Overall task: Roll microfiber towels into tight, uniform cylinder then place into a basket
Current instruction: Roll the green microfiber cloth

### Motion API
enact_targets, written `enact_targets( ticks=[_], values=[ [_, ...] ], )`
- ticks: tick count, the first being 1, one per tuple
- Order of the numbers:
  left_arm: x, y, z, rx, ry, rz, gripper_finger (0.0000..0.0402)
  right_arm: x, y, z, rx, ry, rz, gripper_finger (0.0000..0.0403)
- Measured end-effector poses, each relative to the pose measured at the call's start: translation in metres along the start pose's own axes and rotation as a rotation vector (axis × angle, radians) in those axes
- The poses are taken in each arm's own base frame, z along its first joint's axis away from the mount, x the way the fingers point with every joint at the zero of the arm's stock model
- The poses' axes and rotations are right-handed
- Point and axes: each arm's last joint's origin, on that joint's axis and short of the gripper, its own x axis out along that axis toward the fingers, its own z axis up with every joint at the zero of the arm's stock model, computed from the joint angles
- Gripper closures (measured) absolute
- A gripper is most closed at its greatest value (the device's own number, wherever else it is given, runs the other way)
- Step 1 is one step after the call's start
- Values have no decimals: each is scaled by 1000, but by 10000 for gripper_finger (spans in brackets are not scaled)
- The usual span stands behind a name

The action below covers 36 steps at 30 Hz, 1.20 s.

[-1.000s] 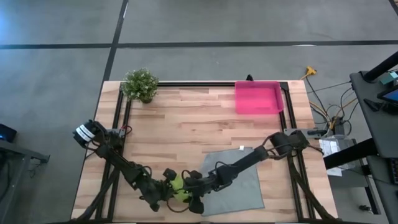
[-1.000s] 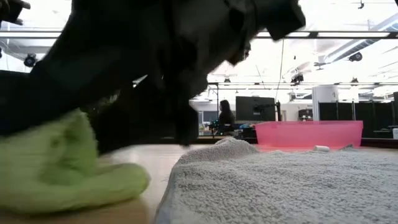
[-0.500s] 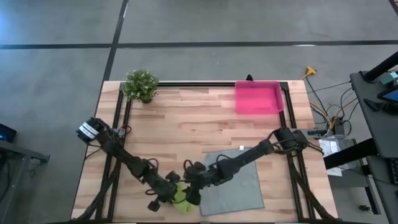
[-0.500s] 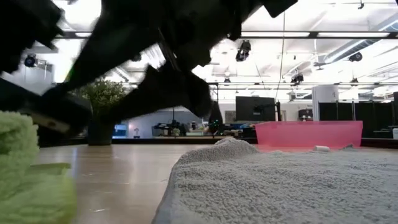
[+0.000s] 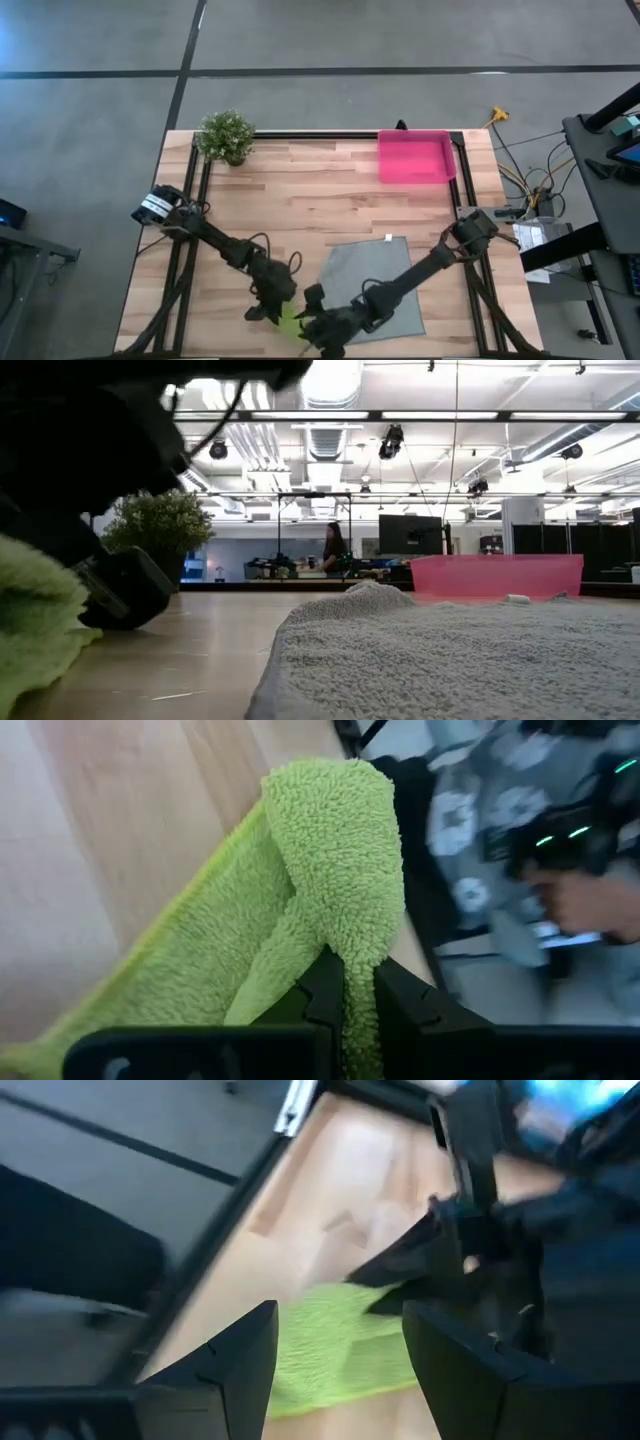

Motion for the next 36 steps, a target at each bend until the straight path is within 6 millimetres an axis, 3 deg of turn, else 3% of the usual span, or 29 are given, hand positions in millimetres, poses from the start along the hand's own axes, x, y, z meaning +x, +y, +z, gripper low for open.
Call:
enact_targets(
  ticks=[4, 9, 17, 24, 29, 36],
  values=[
    [-2, 10, 3, -90, 9, -50, 389, 3, 10, -7, -131, 29, -99, 193],
    [-3, 12, 5, -143, 0, -57, 389, 8, 8, -13, -10, 43, -117, 183],
    [-1, 12, 11, -202, -32, -16, 389, 23, 19, -21, 90, -18, -37, 136],
    [-2, 11, 14, -207, -79, -28, 389, 34, 21, -26, 103, -11, -93, 114],
    [-4, 9, 19, -189, -148, -76, 389, 48, 24, -32, 60, 15, -142, 115],
    [-6, 9, 23, -222, -215, -98, 389, 47, 30, -35, -114, 138, -315, 138]
  ],
)
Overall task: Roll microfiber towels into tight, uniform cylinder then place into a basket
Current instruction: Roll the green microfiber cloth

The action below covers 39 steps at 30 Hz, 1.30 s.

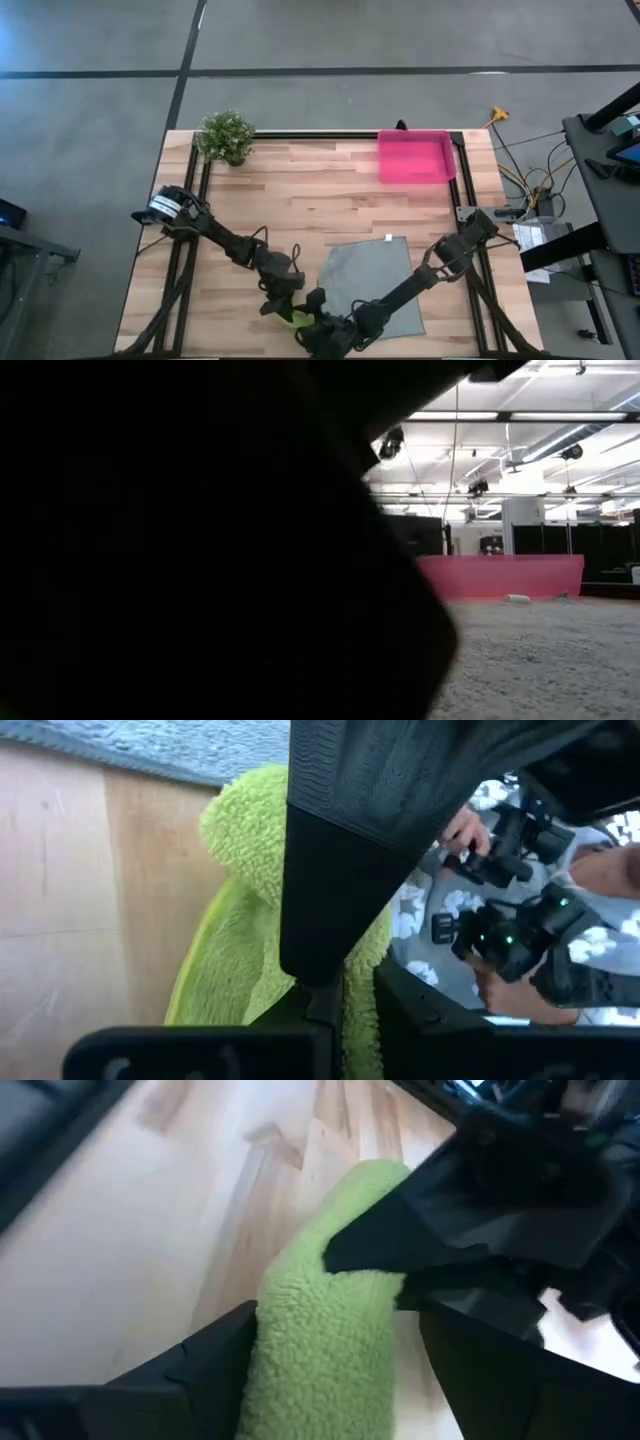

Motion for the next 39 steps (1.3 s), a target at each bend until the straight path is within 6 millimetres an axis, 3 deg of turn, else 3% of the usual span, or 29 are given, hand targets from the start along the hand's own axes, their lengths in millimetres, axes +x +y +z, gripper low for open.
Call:
enact_targets(
  ticks=[5, 13, 23, 34, 39],
  values=[
    [-9, -7, 7, -8, -95, -120, 389, -5, 4, -1, -111, 25, -38, 158],
    [-15, -11, 10, -70, -154, -193, 389, -6, 3, -6, -113, 68, -68, 200],
    [-17, -18, 13, -89, -137, -270, 389, -9, -2, -3, -131, 77, -79, 375],
    [-19, -17, 14, -75, -127, -281, 388, -8, -9, -1, -130, 92, -81, 388],
    [-27, -21, 20, 55, -122, -333, 370, -8, -21, 6, 23, 80, 28, 388]
  ],
)
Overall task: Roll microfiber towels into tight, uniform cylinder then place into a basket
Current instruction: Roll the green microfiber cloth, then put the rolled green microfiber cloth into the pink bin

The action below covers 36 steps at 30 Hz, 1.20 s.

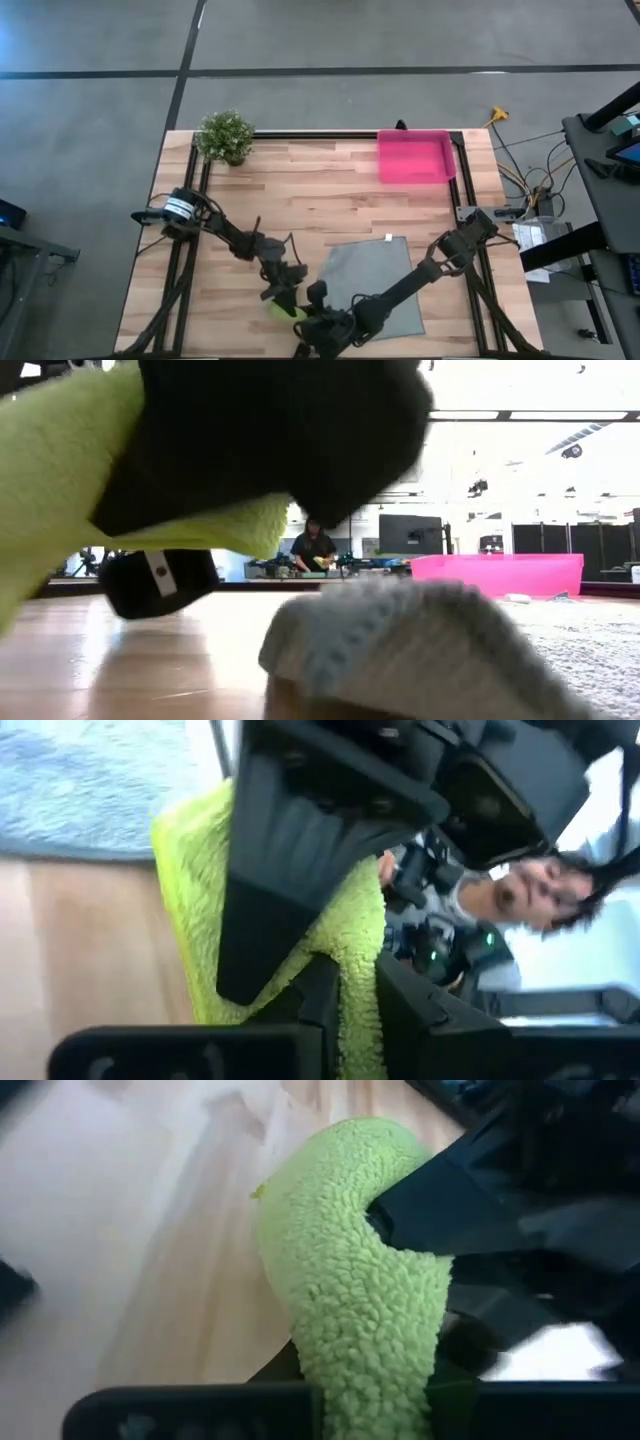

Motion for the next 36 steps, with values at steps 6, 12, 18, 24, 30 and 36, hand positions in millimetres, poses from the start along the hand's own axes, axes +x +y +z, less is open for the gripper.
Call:
enact_targets(
  ticks=[6, 12, 18, 24, 30, 36],
  values=[
    [-4, 1, 1, 129, 35, 28, 324, 0, -6, -1, 85, 42, 76, 389],
    [-12, 1, 5, 149, 113, -29, 292, 4, -9, -2, 150, 56, 131, 390],
    [-38, -14, 23, 277, 73, -68, 288, 1, -15, 0, 180, 66, 124, 390],
    [-90, -47, 42, 567, -113, -11, 288, -4, -18, -6, 282, 140, 90, 390],
    [-129, -82, 39, 853, -374, 369, 288, -4, -30, -10, 314, 188, -20, 390],
    [-148, -118, 22, 1009, -536, 477, 288, -4, -64, -14, 350, 284, -124, 390]
  ],
)
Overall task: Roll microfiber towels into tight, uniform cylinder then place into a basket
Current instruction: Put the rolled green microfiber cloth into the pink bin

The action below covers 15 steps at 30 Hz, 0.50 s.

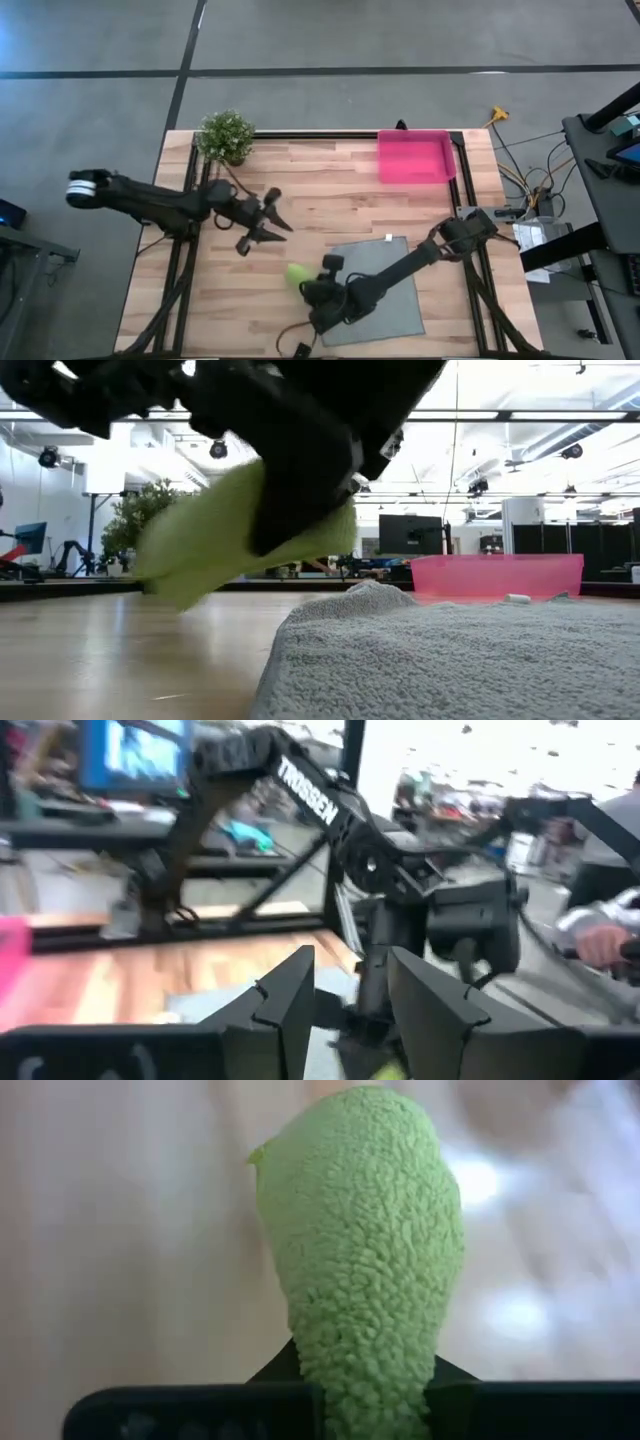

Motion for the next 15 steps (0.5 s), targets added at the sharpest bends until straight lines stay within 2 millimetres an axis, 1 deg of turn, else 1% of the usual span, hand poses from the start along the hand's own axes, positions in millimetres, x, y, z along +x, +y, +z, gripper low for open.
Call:
enact_targets(
  ticks=[3, 6, 7, 9, 11, 15],
  values=[
    [-15, -7, -1, 12, -44, 94, 288, -1, -22, 4, 9, 28, -105, 390],
    [-27, -9, -12, 4, -73, 256, 288, -4, -47, 10, 15, 47, -171, 390],
    [-31, -8, -18, -13, -70, 299, 288, -5, -56, 13, 22, 56, -183, 390],
    [-36, -9, -27, -30, -79, 319, 288, -5, -75, 16, 27, 84, -210, 390],
    [-39, -10, -34, -45, -87, 291, 288, -4, -94, 19, 30, 108, -236, 390],
    [-37, -9, -35, -5, -99, 294, 288, -2, -140, 26, 69, 128, -279, 390]
  ],
)
